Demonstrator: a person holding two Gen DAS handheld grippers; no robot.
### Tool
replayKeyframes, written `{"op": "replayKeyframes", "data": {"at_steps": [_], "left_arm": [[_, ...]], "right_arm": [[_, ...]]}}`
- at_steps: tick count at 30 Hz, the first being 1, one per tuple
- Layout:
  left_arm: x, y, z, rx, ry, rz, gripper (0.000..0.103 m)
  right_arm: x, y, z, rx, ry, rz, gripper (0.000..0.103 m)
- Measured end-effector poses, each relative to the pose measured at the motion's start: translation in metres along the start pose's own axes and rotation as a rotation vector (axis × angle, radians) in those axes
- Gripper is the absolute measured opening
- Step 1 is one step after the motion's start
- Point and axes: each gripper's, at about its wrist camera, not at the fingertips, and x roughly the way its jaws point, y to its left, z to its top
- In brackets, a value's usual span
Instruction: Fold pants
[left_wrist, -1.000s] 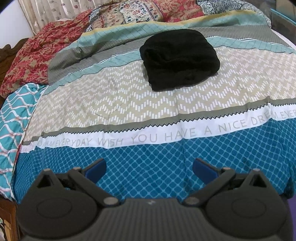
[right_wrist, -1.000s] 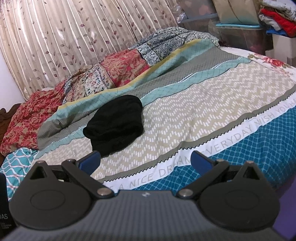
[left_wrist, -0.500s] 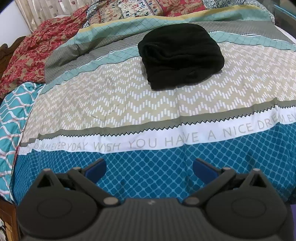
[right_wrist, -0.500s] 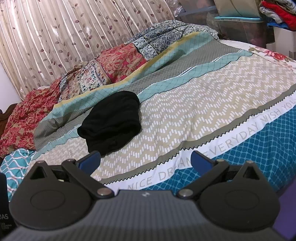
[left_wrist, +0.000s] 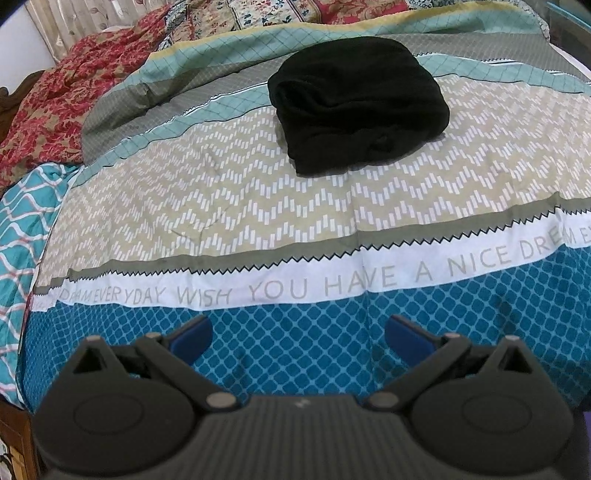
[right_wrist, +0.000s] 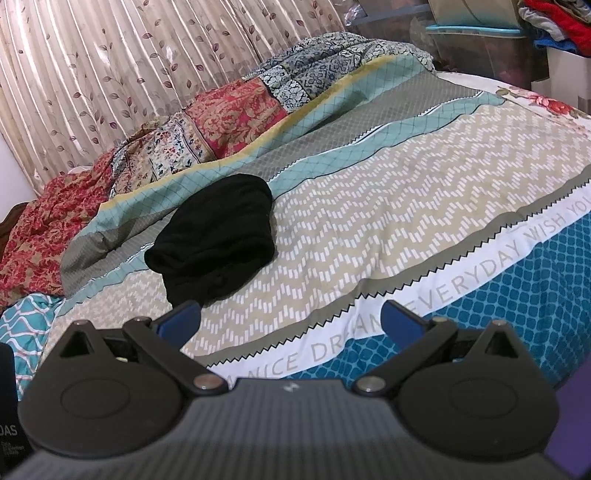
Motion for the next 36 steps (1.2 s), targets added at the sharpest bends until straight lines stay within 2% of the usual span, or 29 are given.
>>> {"op": "replayKeyframes", "data": {"at_steps": [16, 36], "left_arm": [[0.010, 0.005, 0.007, -0.010, 0.003, 0.000, 0.103], [0.009, 0.026, 0.019, -0.062, -0.042, -0.010, 0.103]], "right_arm": [[0.013, 0.005, 0.000, -0.014, 0.024, -0.005, 0.103], [0.017, 0.020, 0.001, -0.059, 0.030, -0.007, 0.103]]}}
